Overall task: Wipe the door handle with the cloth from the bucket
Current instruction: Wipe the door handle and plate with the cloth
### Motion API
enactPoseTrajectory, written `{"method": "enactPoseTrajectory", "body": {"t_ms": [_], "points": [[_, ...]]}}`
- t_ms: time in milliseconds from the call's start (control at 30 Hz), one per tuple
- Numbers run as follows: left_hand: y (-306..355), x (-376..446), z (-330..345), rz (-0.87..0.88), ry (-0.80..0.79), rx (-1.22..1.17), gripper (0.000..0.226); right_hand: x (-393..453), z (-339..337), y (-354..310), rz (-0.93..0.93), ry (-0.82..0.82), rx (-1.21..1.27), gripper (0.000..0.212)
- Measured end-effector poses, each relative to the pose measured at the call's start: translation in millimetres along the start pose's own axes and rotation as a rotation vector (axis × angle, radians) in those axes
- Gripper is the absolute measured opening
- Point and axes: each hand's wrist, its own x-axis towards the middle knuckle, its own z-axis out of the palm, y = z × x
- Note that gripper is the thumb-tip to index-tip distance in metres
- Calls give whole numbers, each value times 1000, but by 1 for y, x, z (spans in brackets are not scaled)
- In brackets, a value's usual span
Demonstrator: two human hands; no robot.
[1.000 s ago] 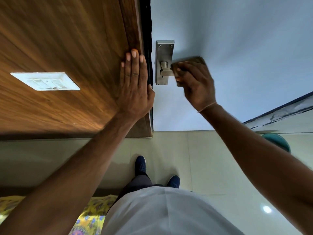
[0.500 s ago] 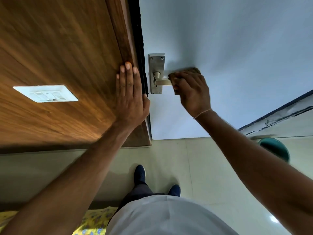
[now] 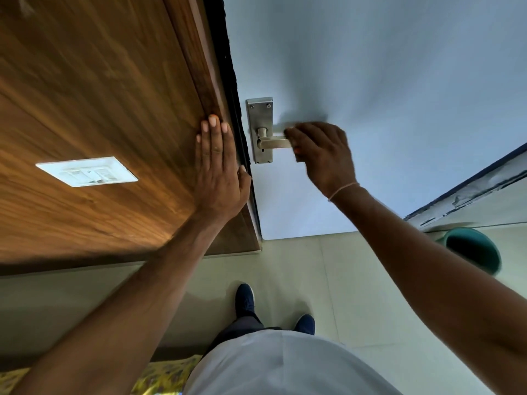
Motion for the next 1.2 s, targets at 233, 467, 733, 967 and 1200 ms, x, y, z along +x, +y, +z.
{"method": "enactPoseTrajectory", "body": {"t_ms": [233, 467, 733, 967, 1200], "points": [[5, 0, 1, -21, -14, -2, 93, -6, -8, -1, 529, -66, 490, 42], [2, -1, -2, -9, 8, -24, 87, -11, 7, -21, 1193, 121, 1085, 35], [0, -1, -2, -4, -6, -52, 83, 5, 12, -43, 1683, 276, 2016, 23], [-2, -1, -3, 8, -8, -68, 80, 9, 26, -75, 1736, 367, 2202, 37], [-10, -2, -6, 37, -29, -82, 80, 17, 22, -62, 1706, 461, 2149, 44]]}}
